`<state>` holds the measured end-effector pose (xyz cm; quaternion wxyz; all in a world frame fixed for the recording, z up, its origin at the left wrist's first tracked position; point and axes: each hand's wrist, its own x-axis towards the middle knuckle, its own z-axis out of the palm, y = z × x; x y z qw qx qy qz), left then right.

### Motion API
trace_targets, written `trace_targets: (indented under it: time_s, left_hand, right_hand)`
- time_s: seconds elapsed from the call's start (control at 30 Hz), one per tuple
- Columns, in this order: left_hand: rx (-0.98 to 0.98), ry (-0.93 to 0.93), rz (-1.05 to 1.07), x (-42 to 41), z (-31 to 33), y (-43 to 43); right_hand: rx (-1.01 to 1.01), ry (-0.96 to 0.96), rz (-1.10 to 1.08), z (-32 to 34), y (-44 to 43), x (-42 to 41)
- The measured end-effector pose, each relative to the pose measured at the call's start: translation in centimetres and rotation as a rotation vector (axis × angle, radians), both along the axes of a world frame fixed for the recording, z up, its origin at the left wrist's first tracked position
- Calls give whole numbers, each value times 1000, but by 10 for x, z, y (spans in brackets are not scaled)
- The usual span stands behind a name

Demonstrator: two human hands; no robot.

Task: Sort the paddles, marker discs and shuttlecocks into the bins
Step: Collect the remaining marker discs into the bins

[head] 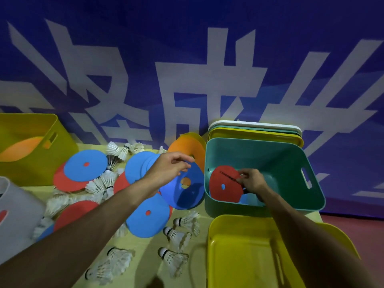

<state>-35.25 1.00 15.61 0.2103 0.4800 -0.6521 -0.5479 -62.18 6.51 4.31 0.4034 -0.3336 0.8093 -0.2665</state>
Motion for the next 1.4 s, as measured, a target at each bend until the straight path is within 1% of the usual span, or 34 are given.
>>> trace_targets:
  time_s: [0.1, 0.17, 0.23, 0.33, 0.5, 0.7, 0.93, 1.03, 1.13, 1.23, 1.4]
  left_hand:
    - [22, 5, -2, 2, 0, 3]
    - [29, 7, -8, 2, 0, 4]
    - [35, 11, -11, 1, 0, 5]
    - [41, 18, -19, 0, 1, 5]
    - [33, 26, -38, -2, 4, 1]
    - [30, 10, -43, 16, 5, -15]
    - [48, 37, -3, 49, -2, -50]
    - [74, 48, -1, 61, -8, -65]
    - [106, 73, 16, 73, -13, -82]
    - [115, 83, 53, 88, -19, -102]
    - [155, 109, 141, 115, -28, -129]
  right_hand:
    - [63, 18, 39, 0, -3, 1]
    - [140, 134, 115, 1, -2, 1]
    - [169, 251, 185, 7, -1, 1]
    - [111, 292, 183, 15, 2, 3]
    - [-64, 270, 149, 32, 1, 12]
    - [-218, 349, 216, 60, -8, 34]
    - [-267, 470, 329, 87, -41, 71]
    - [-273, 438, 335, 93, -66, 93]
    - [-250, 457, 367, 94, -96, 114]
    - [-135, 569, 420, 87, -130, 128]
    - [56, 792, 421, 66, -176, 146]
